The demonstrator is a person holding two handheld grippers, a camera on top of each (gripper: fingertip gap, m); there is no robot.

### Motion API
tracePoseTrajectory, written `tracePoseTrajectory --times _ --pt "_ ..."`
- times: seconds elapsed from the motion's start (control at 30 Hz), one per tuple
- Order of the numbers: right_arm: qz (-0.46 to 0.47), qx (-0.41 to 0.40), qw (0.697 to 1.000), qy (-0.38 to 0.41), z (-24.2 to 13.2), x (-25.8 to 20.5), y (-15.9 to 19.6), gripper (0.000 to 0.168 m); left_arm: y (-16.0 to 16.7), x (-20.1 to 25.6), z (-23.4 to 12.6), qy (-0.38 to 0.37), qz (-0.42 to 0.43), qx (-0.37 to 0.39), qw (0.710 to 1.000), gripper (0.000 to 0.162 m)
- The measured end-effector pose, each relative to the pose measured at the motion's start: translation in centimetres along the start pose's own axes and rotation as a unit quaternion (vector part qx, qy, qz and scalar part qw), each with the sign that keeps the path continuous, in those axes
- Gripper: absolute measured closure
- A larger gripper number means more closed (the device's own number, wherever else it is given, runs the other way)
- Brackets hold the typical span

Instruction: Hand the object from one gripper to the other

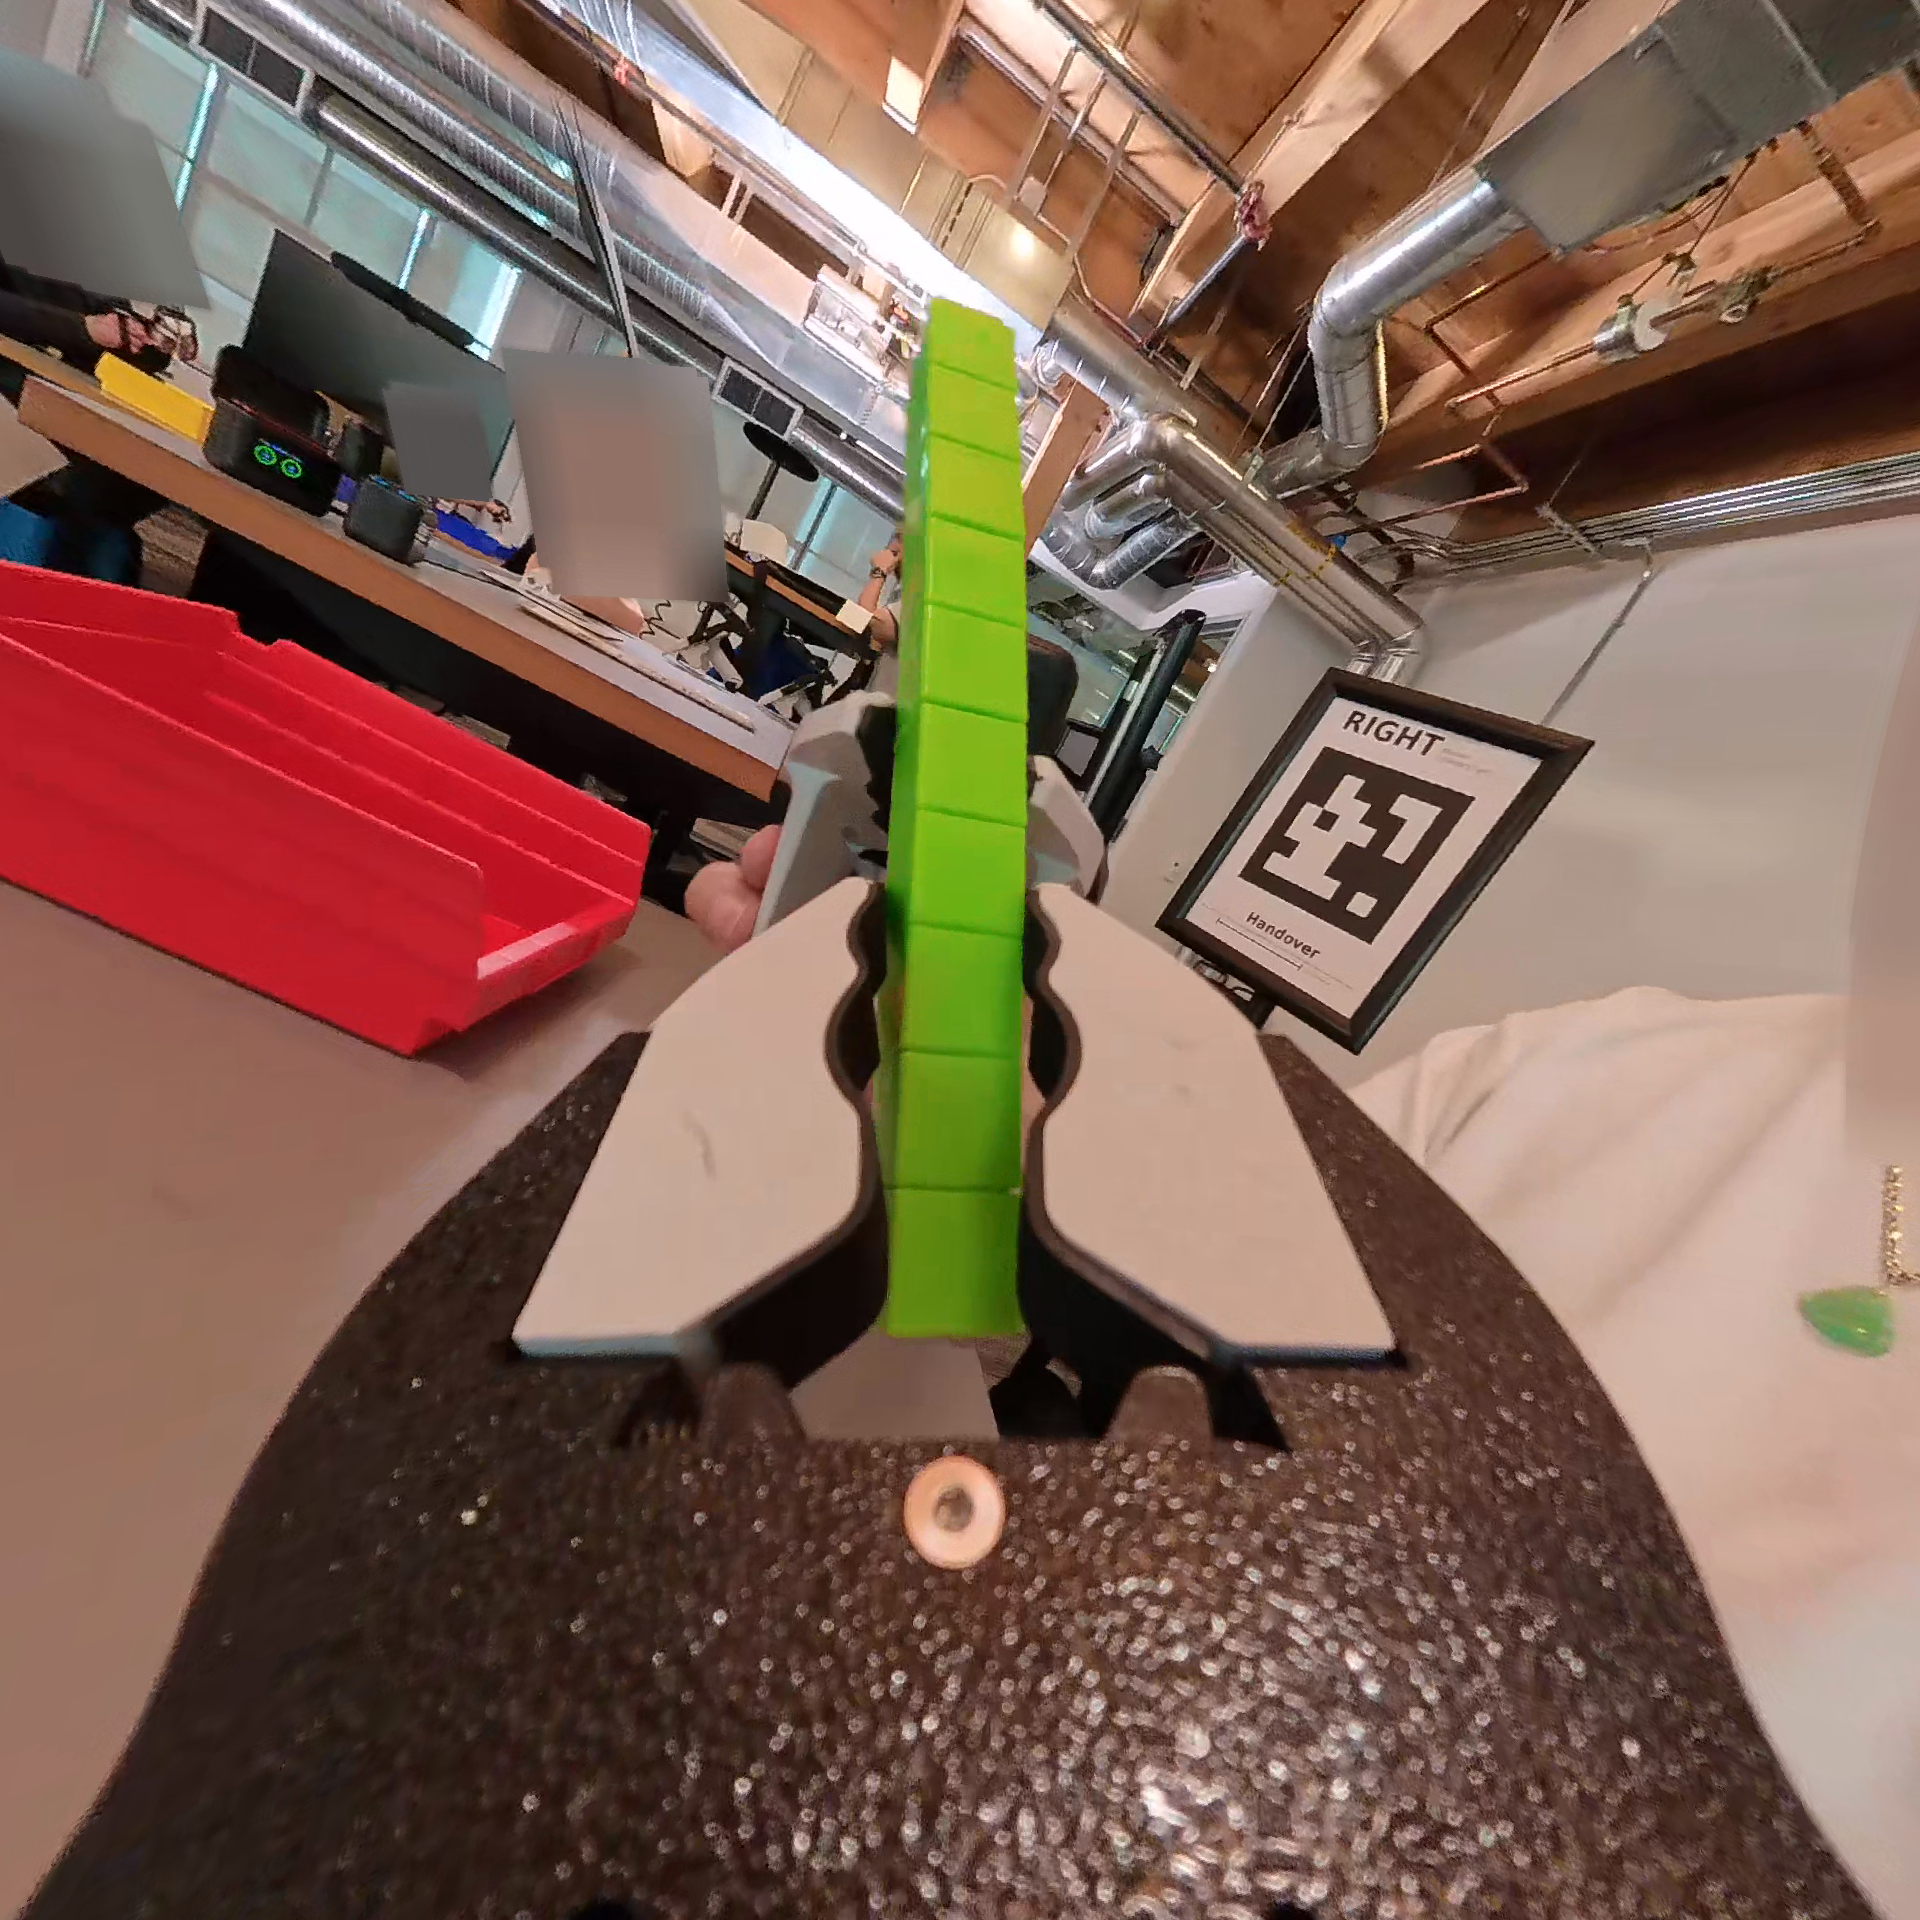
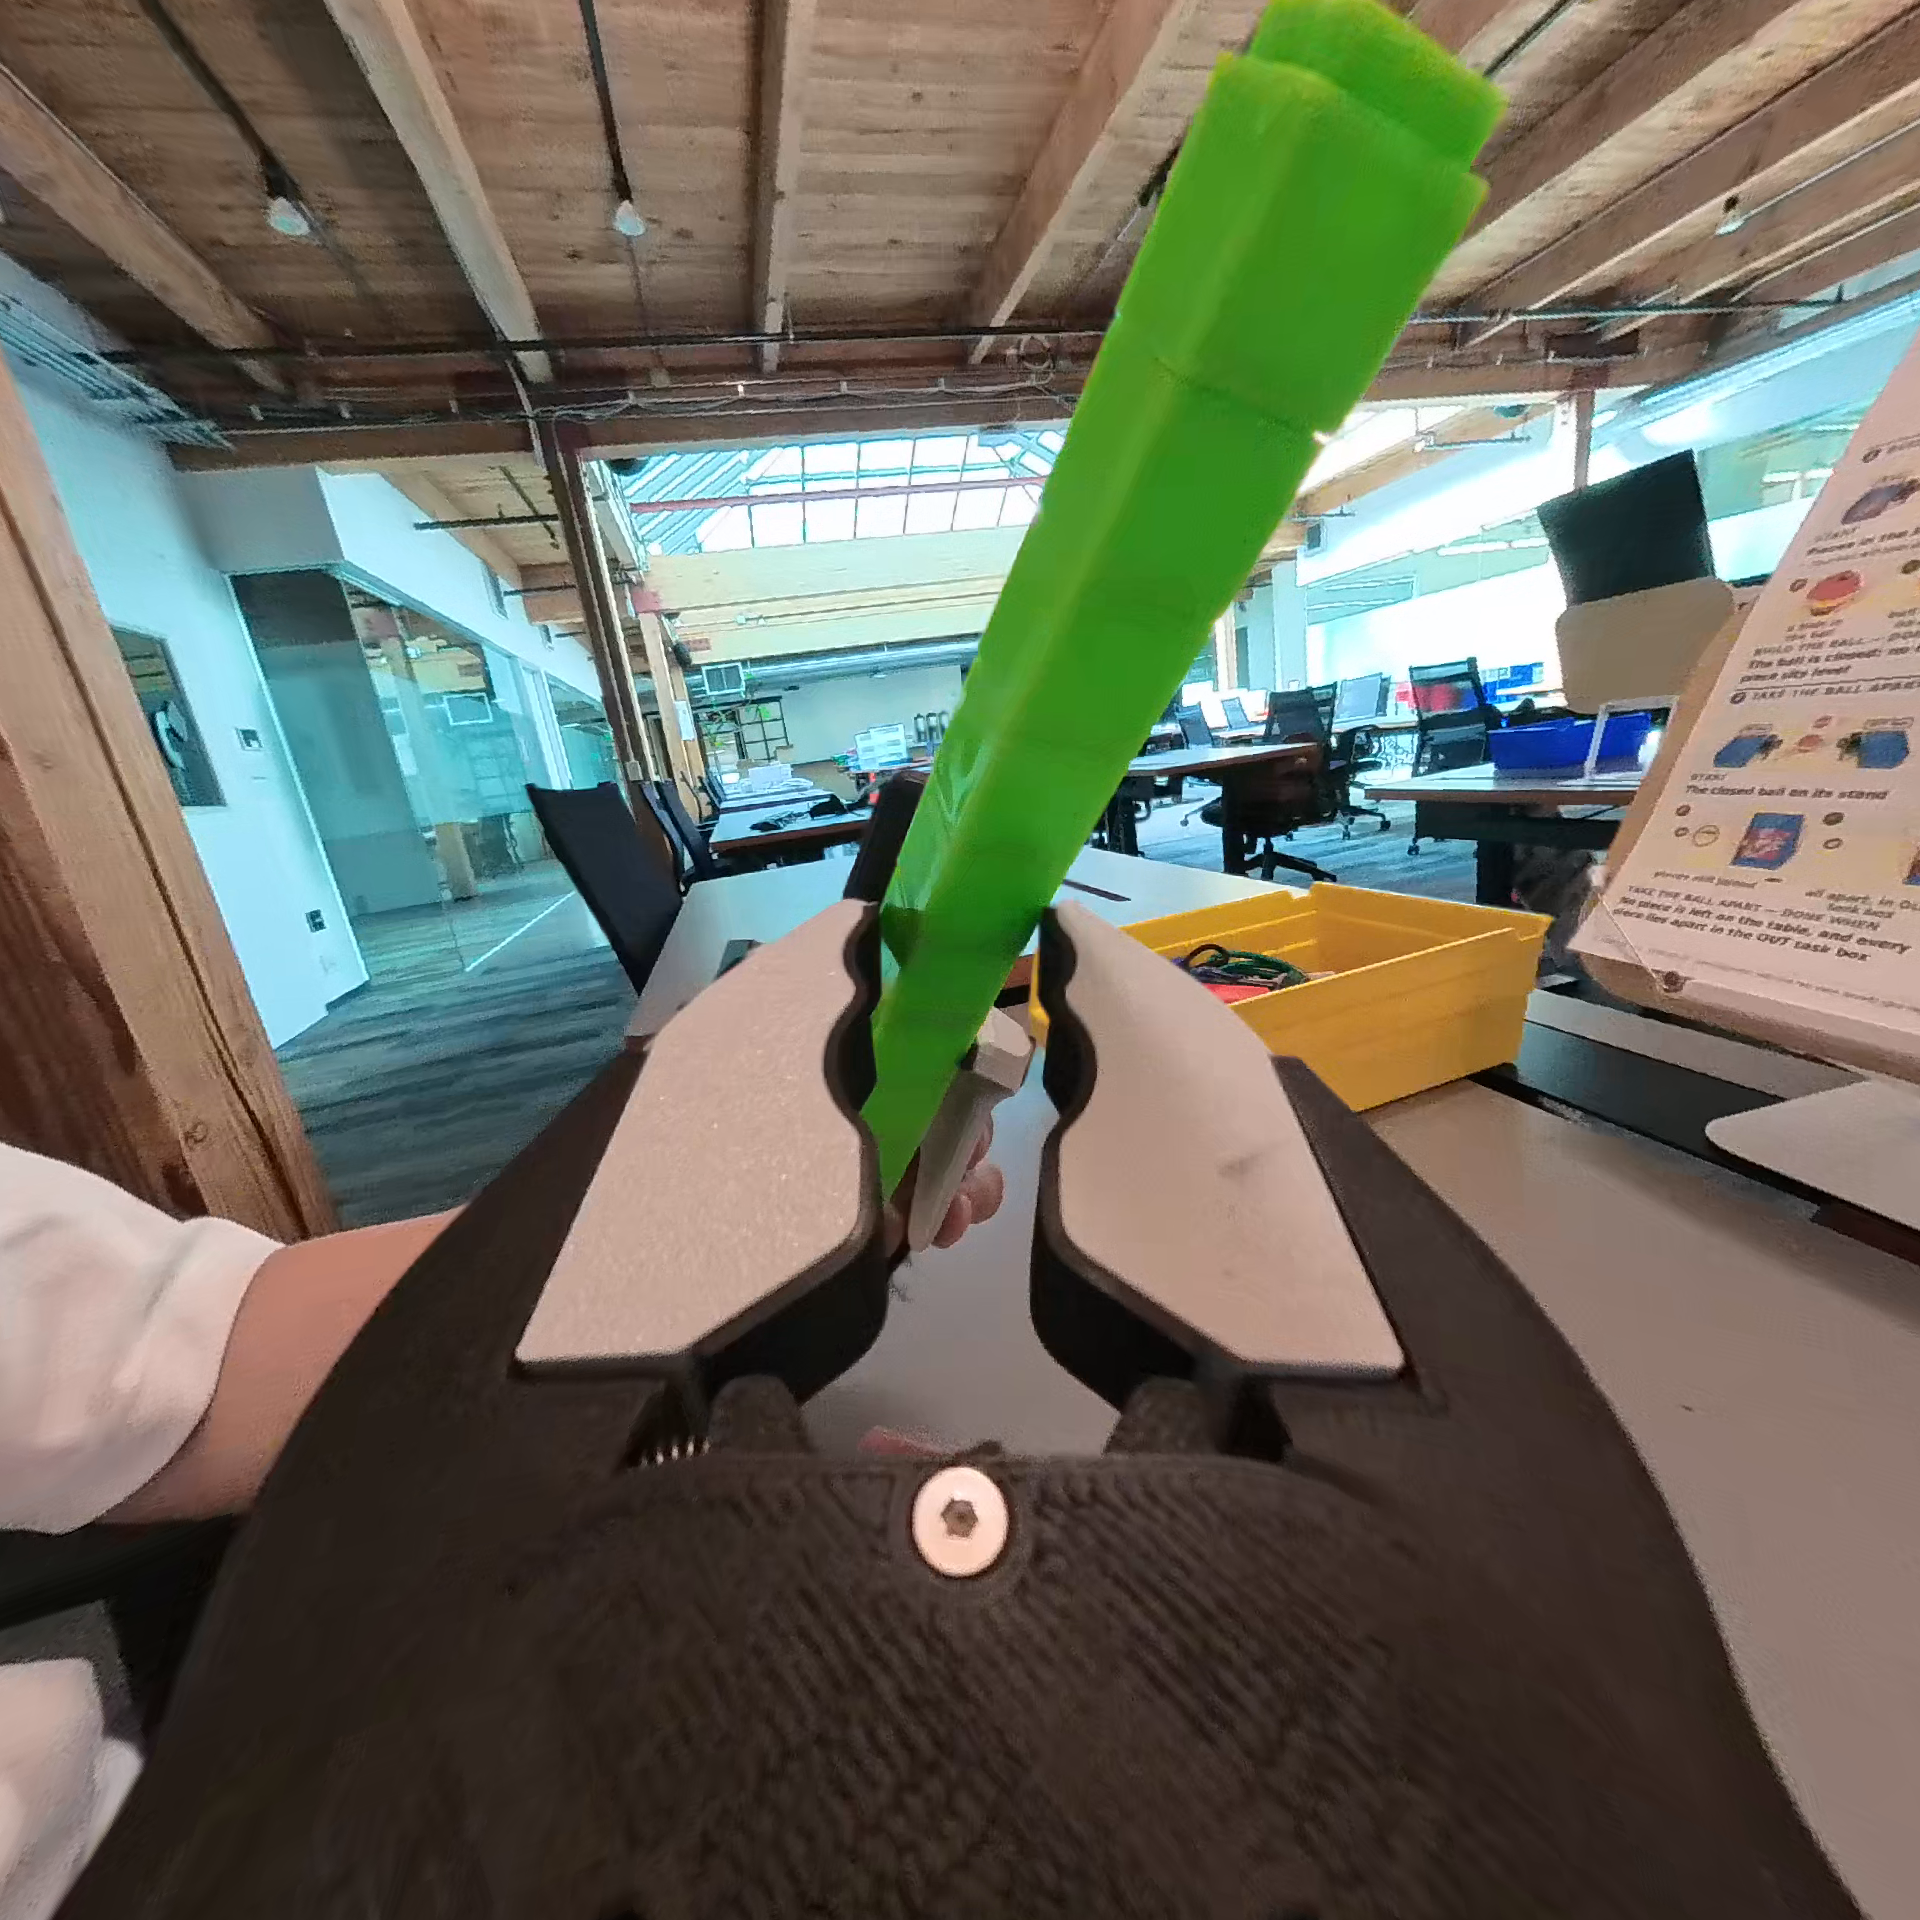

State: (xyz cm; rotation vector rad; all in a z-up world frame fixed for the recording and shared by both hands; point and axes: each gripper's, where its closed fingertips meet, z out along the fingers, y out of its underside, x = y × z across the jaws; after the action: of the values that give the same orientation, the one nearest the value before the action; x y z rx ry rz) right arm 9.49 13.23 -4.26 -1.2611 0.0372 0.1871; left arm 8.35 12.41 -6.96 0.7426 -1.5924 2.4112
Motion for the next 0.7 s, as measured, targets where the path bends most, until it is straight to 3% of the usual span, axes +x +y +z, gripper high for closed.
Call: tracePoseTrajectory --times 0.1,0.2,0.3,0.4,0.5,0.7 --pt "-0.009 -0.018 1.0 0.004 0.1 -0.1 0.3 0.143 0.1 -0.4 -0.4 -0.035 0.035 0.003 0.999 0.139" --pt "-0.029 -0.046 0.997 0.062 0.0 1.4 0.9 0.145 0.0 -2.5 -1.5 -0.15 0.128 -0.021 0.98 0.136" --pt "-0.11 -0.11 0.975 0.162 -0.7 3.8 2.1 0.147 -1.1 -3.6 -3.2 -0.281 0.257 -0.065 0.922 0.128" --pt "-0.168 -0.152 0.947 0.229 -1.0 5.4 3.2 0.147 -3.2 -3.2 -3.9 -0.39 0.33 -0.052 0.858 0.116" --pt "-0.22 -0.175 0.923 0.264 -0.6 5.8 4.2 0.147 -3.1 -2.4 -2.8 -0.422 0.351 -0.042 0.835 0.116" --pt "-0.278 -0.204 0.908 0.236 1.5 3.7 6.5 0.147 -1.9 -3.4 -2.3 -0.454 0.335 -0.037 0.825 0.13"
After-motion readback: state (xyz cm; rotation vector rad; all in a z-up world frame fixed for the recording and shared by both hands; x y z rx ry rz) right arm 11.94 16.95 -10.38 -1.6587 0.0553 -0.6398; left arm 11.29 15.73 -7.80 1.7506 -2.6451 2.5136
